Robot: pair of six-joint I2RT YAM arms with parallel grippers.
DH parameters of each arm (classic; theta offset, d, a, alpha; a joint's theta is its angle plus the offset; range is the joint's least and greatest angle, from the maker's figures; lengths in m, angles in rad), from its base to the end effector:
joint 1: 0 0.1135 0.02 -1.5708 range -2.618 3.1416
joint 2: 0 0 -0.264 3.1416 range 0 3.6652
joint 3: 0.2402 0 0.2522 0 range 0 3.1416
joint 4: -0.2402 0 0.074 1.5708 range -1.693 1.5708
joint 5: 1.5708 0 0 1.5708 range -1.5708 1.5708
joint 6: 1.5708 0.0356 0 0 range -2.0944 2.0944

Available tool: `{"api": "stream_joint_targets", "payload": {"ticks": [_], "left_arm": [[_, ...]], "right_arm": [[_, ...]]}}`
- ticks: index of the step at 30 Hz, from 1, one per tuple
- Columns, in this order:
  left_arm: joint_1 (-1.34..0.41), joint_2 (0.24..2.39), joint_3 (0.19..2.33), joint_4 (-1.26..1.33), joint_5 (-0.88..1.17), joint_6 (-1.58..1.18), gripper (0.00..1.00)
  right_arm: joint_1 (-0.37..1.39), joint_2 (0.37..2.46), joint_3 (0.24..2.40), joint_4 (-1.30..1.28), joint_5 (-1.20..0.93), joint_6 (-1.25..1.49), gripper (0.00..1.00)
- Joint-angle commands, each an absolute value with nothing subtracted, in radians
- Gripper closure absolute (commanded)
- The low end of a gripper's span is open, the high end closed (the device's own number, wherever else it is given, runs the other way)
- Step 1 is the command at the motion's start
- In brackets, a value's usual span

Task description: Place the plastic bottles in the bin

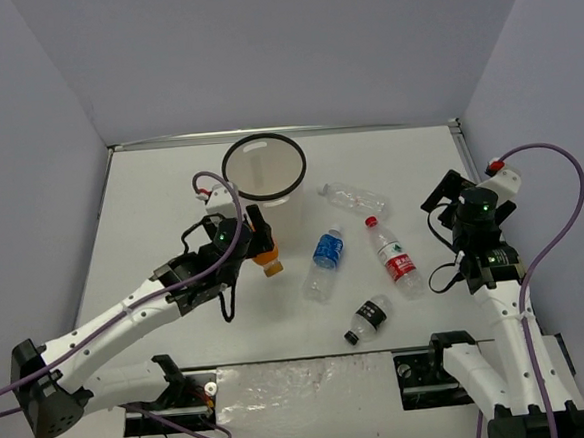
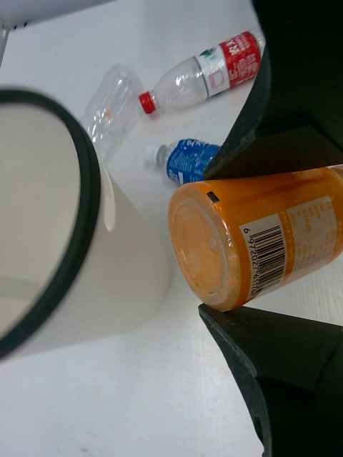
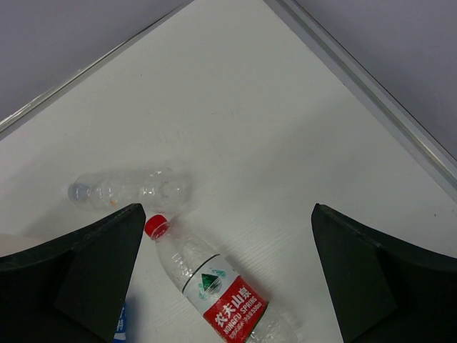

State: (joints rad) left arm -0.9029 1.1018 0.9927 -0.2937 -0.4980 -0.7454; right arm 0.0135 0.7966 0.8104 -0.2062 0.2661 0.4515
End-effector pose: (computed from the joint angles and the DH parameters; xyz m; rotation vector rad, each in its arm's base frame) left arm 0.1667 -0.1838 0.3407 -0.1727 1.9633 -0.6072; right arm 0.1860 -0.0069 0.3449 0.5676 1.6633 0.1041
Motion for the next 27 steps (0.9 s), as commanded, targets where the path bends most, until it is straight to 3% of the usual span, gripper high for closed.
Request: {"api": "stream_joint_targets", "payload": {"ticks": [1,5,7,12,20,24,25,26,27], "left_arm": [[-0.913,1.064,1.161,-0.201,-0.396,-0.491,1.00],[-0.909,1.153,1.318,-0.197,-0.524,-0.381,0.98],[-0.885,1.225,1.406,-0.186,-0.581,-0.313,0.89],[-0.626,1.464,1.628,-0.283,-0.393,-0.371,0.89],[-0.565,1.605,1.696,-0.224,-0.313,-0.342,0.86],[-0.552,1.636,1.734,-0.218,-0.311,-0.344,0.65],[-0.549,1.643,1.746,-0.225,-0.306,-0.343,0.52],[-0.548,1.653,1.758,-0.233,-0.303,-0.338,0.23],[-0.548,1.657,1.768,-0.236,-0.295,-0.333,0.13]], "right_arm": [[0.012,0.819,0.828,-0.160,0.243,0.441,0.00],[0.012,0.820,0.826,-0.158,0.236,0.445,0.00],[0.012,0.823,0.824,-0.156,0.221,0.443,0.00],[0.012,0.863,0.821,-0.152,0.187,0.417,0.00],[0.014,0.952,0.791,-0.129,0.098,0.375,0.00],[0.023,0.958,0.753,-0.089,0.026,0.358,0.00],[0.023,0.964,0.741,-0.088,0.033,0.361,0.00],[0.022,0.982,0.724,-0.081,0.045,0.362,0.00],[0.022,1.010,0.715,-0.080,0.042,0.366,0.00]]}}
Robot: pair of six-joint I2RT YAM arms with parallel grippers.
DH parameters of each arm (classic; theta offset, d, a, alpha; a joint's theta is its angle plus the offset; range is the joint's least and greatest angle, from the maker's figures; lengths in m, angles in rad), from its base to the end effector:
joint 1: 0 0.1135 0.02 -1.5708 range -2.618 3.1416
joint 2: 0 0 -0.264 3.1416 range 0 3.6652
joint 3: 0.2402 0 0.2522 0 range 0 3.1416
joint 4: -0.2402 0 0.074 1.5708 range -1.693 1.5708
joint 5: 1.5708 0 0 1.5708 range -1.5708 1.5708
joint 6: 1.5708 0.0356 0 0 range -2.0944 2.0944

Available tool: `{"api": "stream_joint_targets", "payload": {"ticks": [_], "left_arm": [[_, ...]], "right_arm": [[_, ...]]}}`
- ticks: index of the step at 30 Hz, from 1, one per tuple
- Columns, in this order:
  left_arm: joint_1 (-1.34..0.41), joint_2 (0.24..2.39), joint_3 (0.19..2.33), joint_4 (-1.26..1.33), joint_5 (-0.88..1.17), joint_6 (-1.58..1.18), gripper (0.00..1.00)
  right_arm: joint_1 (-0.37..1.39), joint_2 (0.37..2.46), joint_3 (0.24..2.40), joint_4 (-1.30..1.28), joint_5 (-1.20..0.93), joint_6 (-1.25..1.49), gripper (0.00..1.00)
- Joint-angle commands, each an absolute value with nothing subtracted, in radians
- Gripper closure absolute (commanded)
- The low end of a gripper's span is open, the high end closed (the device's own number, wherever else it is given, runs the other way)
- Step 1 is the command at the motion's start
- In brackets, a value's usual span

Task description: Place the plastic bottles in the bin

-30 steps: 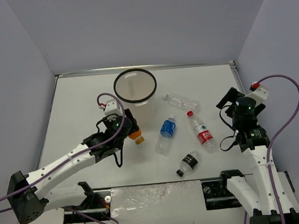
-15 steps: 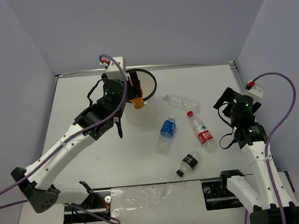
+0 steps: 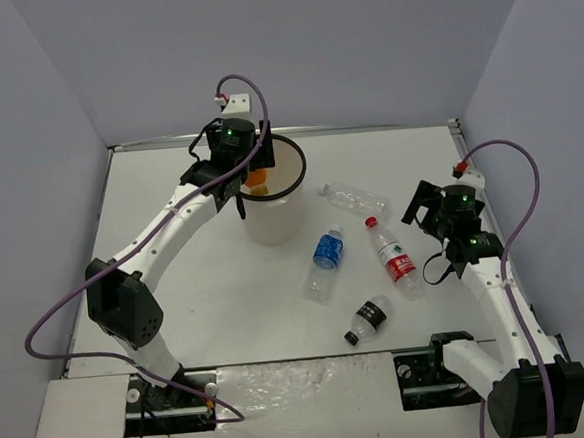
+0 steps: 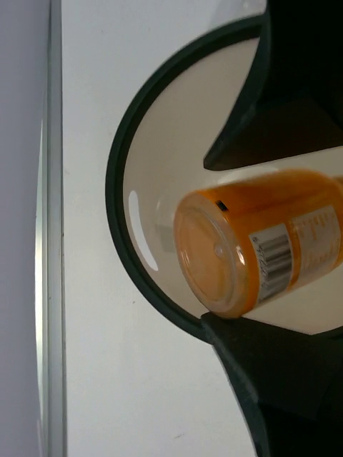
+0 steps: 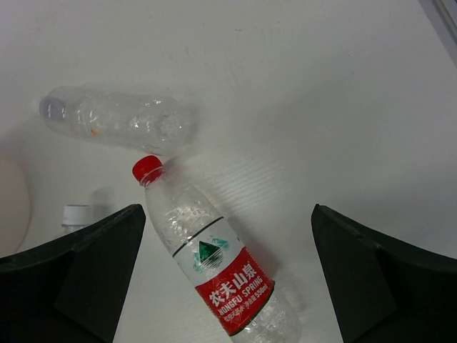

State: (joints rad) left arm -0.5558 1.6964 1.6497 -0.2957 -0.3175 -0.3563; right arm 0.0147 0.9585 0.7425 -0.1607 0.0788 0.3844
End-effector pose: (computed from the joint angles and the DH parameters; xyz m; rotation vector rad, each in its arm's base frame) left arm 0.3475 -0.2027 0.3877 -0.0242 1.9077 -0.3163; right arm 0.2222 0.0005 0.2954 0.4098 1.9073 0.1874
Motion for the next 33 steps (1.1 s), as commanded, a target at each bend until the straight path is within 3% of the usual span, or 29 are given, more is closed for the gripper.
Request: {"api": "stream_joint_targets", "payload": {"ticks": [1,3,13,18,22,25,29,33], "left_arm": [[-0.548,1.659,1.777,-0.237,-0.285,-0.328,0.08],[-0.548,1.665,1.795,-0.245,-0.265,-0.323,0.03],[-0.548,1.655,1.944,-0.395,-0.212,-0.290,0.03],[-0.546,1.454,1.763,-0.380,-0.261,-0.296,0.03],[-0.534,1.151,1.365,-0.255,-0.439,-0.307,0.03],[-0.511,1.035,1.234,-0.266,-0.480,-0.338,0.03],[-0.491,0.875,1.017,-0.306,-0.532,-0.399,0.03],[-0.485,0.813,0.962,-0.365,-0.560,-0.473,0.03]], "right_arm": [[0.023,1.040,0.708,-0.080,0.036,0.371,0.00],[0.025,1.083,0.705,-0.072,0.000,0.363,0.00],[0.207,1.203,0.714,-0.045,-0.003,0.285,0.00],[0.218,1.297,0.719,-0.053,0.101,0.305,0.00],[0.225,1.402,0.746,-0.057,0.083,0.302,0.00],[0.230,1.447,0.750,-0.057,0.078,0.304,0.01],[0.237,1.453,0.753,-0.067,0.108,0.318,0.20],[0.240,1.372,0.761,-0.095,0.130,0.335,0.44]]}}
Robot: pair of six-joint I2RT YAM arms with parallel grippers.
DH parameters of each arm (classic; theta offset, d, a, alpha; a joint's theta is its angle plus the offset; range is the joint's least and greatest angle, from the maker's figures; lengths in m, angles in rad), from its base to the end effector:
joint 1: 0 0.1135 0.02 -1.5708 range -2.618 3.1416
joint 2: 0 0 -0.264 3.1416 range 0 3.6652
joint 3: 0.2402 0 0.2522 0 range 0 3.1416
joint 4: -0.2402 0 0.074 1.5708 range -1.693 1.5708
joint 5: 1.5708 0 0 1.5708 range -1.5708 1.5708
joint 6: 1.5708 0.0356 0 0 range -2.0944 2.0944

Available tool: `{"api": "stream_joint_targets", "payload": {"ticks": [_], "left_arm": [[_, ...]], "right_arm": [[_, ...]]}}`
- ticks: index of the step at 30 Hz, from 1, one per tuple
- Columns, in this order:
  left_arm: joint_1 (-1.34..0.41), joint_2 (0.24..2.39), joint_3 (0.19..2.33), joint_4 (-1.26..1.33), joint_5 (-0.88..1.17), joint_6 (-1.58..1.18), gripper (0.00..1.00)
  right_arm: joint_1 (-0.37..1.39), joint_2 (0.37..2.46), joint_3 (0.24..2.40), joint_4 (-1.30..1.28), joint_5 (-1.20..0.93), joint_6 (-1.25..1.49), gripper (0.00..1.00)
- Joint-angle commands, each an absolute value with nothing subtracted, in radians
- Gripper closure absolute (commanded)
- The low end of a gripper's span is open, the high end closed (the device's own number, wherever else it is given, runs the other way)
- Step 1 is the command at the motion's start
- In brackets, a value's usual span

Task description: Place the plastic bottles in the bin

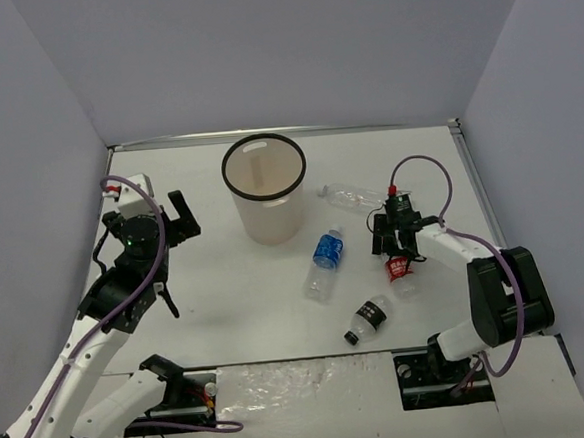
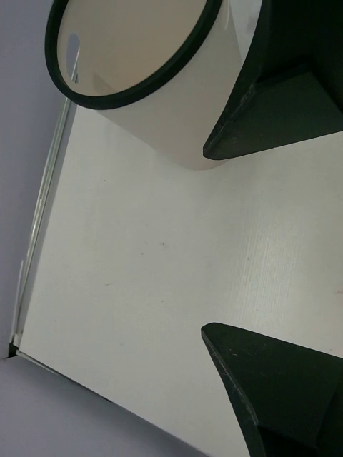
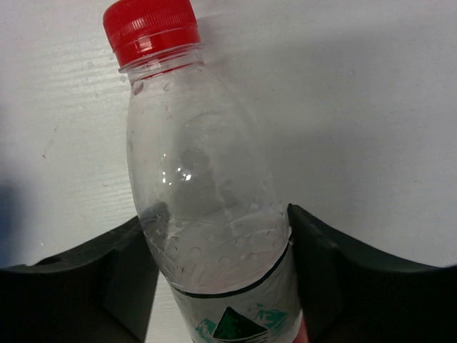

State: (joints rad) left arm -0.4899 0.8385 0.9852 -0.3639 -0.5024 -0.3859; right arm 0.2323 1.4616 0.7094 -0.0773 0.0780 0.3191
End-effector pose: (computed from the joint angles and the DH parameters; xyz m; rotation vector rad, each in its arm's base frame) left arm 0.1667 -0.0695 0.3823 -0.2660 1.7444 -0.1871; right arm 0.2780 0.0629 0.1716 0.1407 2.3993 0.1640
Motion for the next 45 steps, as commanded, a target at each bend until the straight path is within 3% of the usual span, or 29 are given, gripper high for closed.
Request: {"api": "stream_joint_targets", "payload": {"ticks": [1,5,11,15,19,24,30,40,45], "left_arm": [[-0.485,0.796,0.949,-0.356,-0.534,-0.475,0.03],[-0.485,0.755,0.909,-0.343,-0.457,-0.484,0.03],[-0.484,0.738,0.884,-0.367,-0.410,-0.511,0.03],[-0.485,0.752,0.899,-0.389,-0.338,-0.520,0.03],[-0.485,0.750,0.896,-0.402,-0.288,-0.551,0.03],[-0.484,0.713,0.843,-0.349,-0.178,-0.566,0.03],[-0.485,0.667,0.833,-0.383,-0.180,-0.570,0.03],[-0.483,0.635,0.818,-0.367,-0.184,-0.560,0.03],[-0.485,0.658,0.821,-0.373,-0.165,-0.569,0.03]], "right_arm": [[0.240,1.348,0.772,-0.109,0.123,0.329,0.49],[0.253,1.208,0.808,-0.145,0.076,0.305,0.64],[0.260,1.008,0.985,-0.127,-0.175,0.252,0.66],[0.274,1.035,1.164,0.064,-0.359,0.255,0.66],[0.378,1.249,1.393,0.369,-0.457,0.304,0.66],[0.571,1.548,1.582,0.691,-0.479,0.236,0.61],[0.620,1.908,1.906,0.734,-0.463,0.248,0.60],[0.617,1.904,1.746,0.689,-0.350,0.159,0.48],[0.614,1.890,1.720,0.576,-0.340,0.129,0.28]]}}
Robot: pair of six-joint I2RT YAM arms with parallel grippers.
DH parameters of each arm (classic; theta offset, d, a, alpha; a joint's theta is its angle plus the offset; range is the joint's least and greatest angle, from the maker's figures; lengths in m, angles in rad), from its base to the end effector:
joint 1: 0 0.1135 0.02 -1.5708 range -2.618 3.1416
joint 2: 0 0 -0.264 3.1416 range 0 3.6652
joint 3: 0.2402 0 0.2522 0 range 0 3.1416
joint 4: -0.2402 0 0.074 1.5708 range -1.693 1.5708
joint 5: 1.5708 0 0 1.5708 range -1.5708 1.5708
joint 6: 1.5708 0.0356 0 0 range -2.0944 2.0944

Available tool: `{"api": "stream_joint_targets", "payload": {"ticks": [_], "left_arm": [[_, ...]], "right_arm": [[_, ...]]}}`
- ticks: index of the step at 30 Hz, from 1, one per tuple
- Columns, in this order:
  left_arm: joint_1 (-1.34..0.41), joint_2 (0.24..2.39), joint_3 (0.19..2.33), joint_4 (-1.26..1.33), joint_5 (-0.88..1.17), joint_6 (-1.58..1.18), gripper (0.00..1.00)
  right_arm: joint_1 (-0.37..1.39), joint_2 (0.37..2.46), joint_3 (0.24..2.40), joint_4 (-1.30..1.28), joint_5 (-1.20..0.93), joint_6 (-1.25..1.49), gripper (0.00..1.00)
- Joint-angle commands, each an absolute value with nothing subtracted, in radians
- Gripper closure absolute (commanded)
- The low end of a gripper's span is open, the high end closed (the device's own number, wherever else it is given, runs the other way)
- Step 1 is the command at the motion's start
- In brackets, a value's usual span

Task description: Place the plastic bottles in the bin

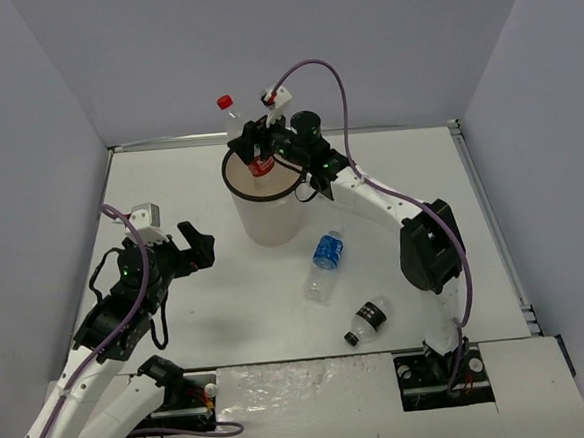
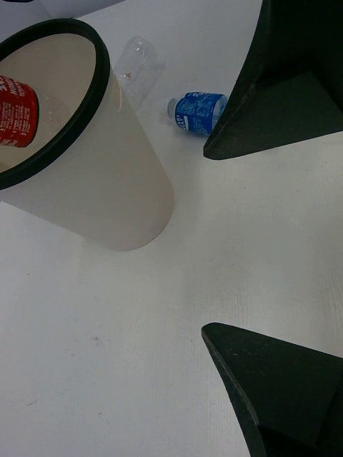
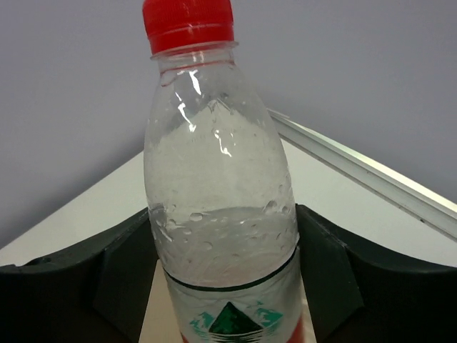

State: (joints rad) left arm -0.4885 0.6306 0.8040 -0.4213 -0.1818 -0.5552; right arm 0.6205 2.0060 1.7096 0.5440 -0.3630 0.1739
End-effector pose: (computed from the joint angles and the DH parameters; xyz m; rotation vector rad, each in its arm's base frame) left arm 0.1296 -0.0616 0.3438 -0.1926 1.8422 -0.5709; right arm 0.3890 0.2935 0.3650 -0.6140 1.2557 0.9061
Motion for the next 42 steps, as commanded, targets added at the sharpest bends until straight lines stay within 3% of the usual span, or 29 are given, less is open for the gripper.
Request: {"api": "stream_joint_targets", "payload": {"ticks": [1,6,8,12,17,24,32,42], "left_arm": [[-0.485,0.660,0.822,-0.378,-0.163,-0.572,0.03],[-0.485,0.674,0.818,-0.368,-0.164,-0.596,0.03],[-0.485,0.686,0.818,-0.358,-0.169,-0.618,0.03],[-0.486,0.733,0.817,-0.298,-0.069,-0.629,0.03],[-0.505,0.805,0.854,-0.267,0.000,-0.626,0.03],[-0.789,0.944,0.908,-0.230,-0.086,-0.553,0.03],[-1.049,1.241,1.070,-0.203,-0.223,-0.471,0.03],[-1.067,1.685,1.304,-0.203,-0.284,-0.437,0.03]], "right_arm": [[0.615,1.876,1.710,0.572,-0.349,0.125,0.23],[0.614,1.789,1.633,0.575,-0.303,0.136,0.02],[0.615,1.748,1.607,0.562,-0.283,0.124,0.00],[0.612,1.636,1.598,0.454,-0.143,0.147,0.00],[0.584,1.457,1.607,0.235,0.198,0.234,0.00],[0.496,1.099,1.242,0.077,0.622,0.374,0.00],[0.368,0.849,0.952,-0.194,0.703,0.522,0.00],[0.360,0.754,0.877,-0.276,0.679,0.514,0.00]]}}
